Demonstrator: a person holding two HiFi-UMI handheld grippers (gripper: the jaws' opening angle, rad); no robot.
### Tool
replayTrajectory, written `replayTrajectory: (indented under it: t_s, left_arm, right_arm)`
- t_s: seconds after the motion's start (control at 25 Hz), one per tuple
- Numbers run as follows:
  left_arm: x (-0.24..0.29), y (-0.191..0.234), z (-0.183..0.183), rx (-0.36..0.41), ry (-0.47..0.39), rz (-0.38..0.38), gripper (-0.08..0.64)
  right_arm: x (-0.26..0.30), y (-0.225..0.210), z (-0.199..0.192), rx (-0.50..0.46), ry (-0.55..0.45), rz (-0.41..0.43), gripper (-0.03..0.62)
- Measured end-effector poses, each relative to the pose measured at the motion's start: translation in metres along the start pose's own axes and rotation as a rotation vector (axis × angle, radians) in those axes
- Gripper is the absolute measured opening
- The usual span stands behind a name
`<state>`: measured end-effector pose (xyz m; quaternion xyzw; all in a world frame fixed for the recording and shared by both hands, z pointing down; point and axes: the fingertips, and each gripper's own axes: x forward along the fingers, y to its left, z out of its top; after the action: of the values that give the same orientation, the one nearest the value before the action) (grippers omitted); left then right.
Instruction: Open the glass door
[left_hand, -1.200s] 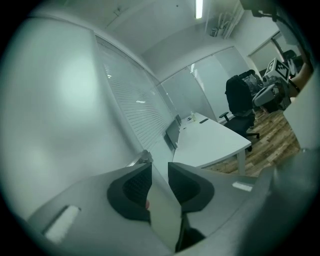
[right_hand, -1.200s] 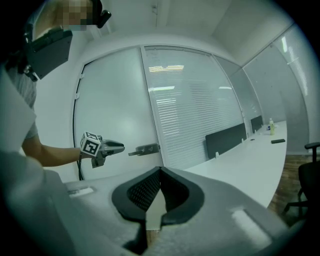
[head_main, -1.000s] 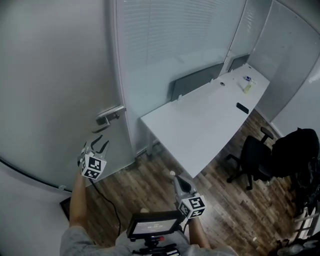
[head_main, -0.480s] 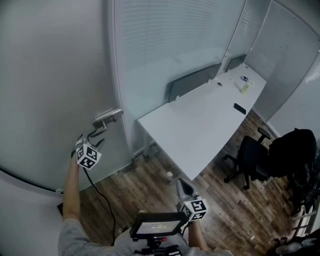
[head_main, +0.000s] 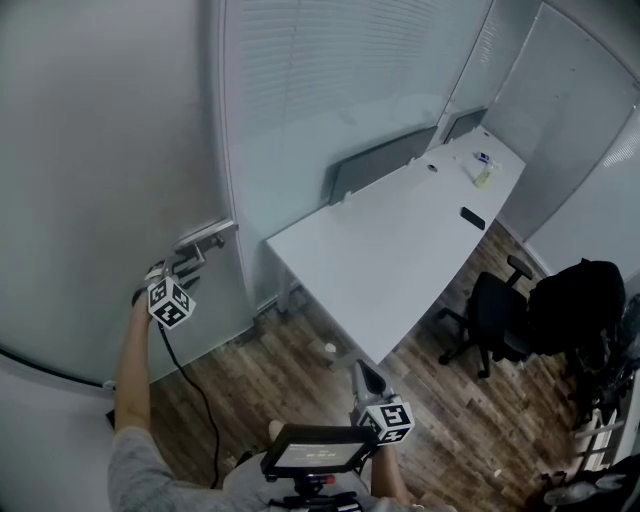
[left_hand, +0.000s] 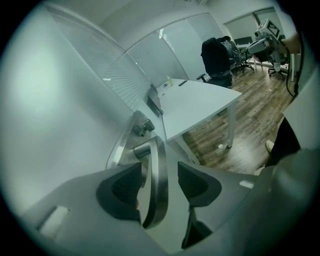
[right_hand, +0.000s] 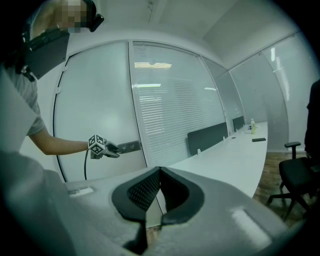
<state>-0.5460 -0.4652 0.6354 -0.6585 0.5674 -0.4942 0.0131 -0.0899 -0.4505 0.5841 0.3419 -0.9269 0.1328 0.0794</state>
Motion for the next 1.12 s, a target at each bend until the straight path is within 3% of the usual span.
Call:
replayTrajectory:
  t_s: [0.4, 0.68, 1.12]
  left_arm:
    - [0.024, -0.01, -0.002, 0.054, 0.073, -0.107, 0.172]
    - [0.027, -0.003, -0.002, 0.075, 0.078, -0.054, 0.03]
    - [0.024, -0.005, -0.002, 0.108, 0.082, -0.047, 0.002]
  right_arm:
    - [-0.003, -0.013, 0.0, 0.022, 0.009, -0.052, 0.002]
    - [-0.003, -0.019, -0.004, 0.028, 0.017, -0.062, 0.002]
    - [-0.007, -0.02, -0.01, 0.044, 0.024, -0.064, 0.002]
